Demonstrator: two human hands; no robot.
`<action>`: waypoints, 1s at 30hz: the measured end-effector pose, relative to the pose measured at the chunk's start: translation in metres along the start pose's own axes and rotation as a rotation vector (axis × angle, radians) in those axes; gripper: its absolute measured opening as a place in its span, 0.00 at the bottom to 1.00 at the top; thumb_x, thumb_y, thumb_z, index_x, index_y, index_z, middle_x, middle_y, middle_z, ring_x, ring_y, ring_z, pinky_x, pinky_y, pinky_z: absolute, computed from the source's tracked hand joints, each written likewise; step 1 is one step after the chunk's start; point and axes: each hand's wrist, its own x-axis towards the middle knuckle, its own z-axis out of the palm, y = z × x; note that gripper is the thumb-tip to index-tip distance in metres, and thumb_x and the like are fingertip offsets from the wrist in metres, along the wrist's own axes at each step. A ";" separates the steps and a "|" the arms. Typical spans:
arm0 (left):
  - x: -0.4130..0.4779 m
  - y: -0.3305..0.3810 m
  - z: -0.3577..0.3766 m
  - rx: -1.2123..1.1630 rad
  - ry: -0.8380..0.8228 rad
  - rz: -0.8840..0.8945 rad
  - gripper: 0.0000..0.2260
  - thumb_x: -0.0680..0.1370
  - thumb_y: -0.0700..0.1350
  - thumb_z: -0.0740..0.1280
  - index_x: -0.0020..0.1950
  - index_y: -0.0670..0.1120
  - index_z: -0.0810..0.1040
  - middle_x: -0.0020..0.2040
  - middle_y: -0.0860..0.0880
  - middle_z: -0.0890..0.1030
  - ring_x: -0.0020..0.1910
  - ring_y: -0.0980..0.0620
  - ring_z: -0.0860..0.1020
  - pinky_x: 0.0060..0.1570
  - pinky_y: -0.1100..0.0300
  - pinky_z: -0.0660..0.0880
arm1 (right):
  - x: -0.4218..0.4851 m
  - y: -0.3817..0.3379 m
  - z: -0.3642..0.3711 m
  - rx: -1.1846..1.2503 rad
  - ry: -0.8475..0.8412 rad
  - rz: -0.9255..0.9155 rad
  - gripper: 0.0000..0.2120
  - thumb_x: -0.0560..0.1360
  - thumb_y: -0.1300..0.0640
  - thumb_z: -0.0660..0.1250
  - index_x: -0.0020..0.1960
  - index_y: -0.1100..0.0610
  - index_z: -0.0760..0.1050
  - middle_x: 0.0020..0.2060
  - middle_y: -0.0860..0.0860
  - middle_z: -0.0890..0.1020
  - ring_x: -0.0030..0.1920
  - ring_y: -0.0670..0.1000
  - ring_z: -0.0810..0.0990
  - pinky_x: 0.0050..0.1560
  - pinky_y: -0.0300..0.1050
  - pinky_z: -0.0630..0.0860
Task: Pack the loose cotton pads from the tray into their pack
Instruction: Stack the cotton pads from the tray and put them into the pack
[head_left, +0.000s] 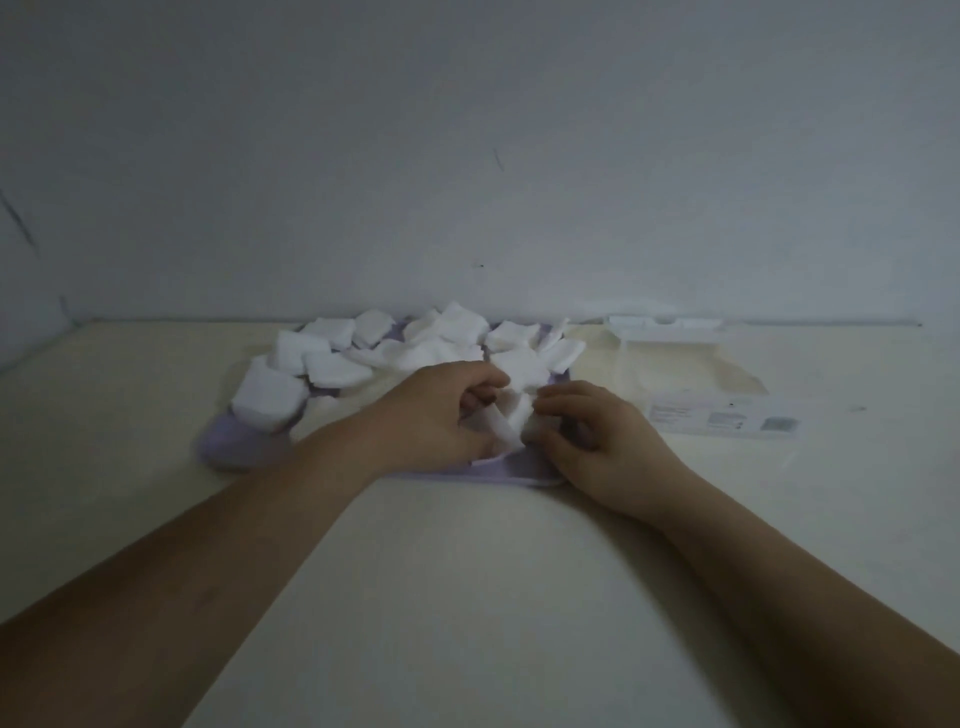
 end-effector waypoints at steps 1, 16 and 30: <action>0.002 -0.002 0.004 -0.055 0.018 -0.007 0.28 0.69 0.46 0.81 0.67 0.51 0.78 0.58 0.55 0.82 0.53 0.62 0.80 0.52 0.72 0.75 | 0.002 0.003 0.002 0.010 0.004 -0.004 0.09 0.77 0.54 0.71 0.56 0.52 0.85 0.62 0.48 0.81 0.64 0.47 0.78 0.67 0.38 0.70; 0.009 -0.002 0.031 -0.470 0.137 0.130 0.07 0.70 0.34 0.80 0.41 0.42 0.83 0.56 0.53 0.85 0.52 0.58 0.84 0.51 0.54 0.84 | 0.007 -0.001 -0.005 0.441 0.130 0.281 0.10 0.80 0.52 0.70 0.47 0.56 0.86 0.54 0.44 0.86 0.54 0.38 0.83 0.54 0.39 0.77; 0.010 -0.004 0.021 -1.090 0.183 -0.075 0.10 0.73 0.40 0.74 0.53 0.44 0.83 0.47 0.43 0.84 0.40 0.47 0.79 0.42 0.52 0.76 | 0.005 -0.017 -0.013 0.778 0.252 0.271 0.06 0.81 0.62 0.68 0.54 0.58 0.83 0.43 0.54 0.88 0.44 0.50 0.86 0.51 0.54 0.80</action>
